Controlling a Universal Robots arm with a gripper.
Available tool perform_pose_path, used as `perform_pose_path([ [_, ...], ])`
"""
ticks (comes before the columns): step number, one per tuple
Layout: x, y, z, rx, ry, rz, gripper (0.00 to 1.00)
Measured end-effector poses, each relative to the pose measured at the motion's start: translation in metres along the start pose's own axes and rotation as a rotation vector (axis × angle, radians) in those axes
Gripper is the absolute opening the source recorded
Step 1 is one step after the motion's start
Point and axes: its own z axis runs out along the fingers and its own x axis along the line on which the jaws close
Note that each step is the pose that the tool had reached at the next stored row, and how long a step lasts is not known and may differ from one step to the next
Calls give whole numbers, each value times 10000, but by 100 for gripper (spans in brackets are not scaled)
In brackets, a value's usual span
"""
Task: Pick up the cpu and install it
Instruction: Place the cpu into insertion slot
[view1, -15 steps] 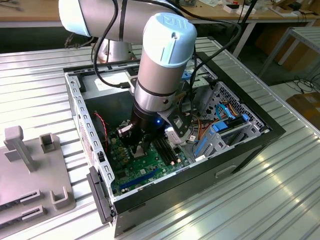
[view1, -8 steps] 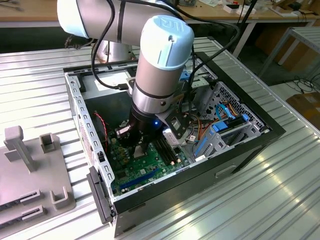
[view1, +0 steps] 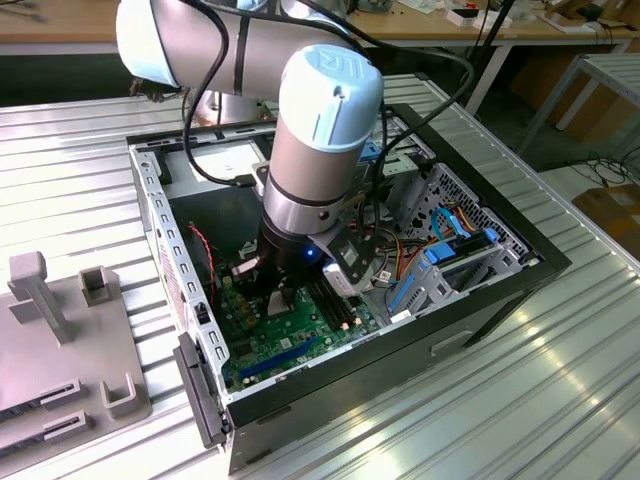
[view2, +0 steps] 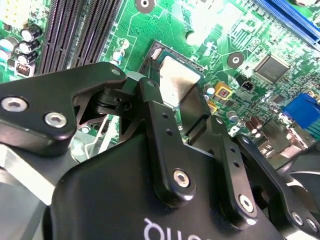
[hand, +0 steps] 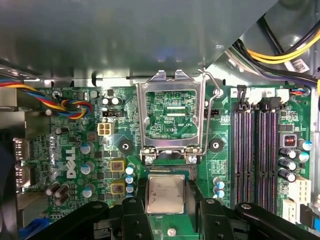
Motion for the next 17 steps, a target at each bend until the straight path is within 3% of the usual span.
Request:
perform_pose_path([
  [12,-37,1,12,-3,-2,-4,44],
  [17,-37,1,12,2,0,-292,44],
])
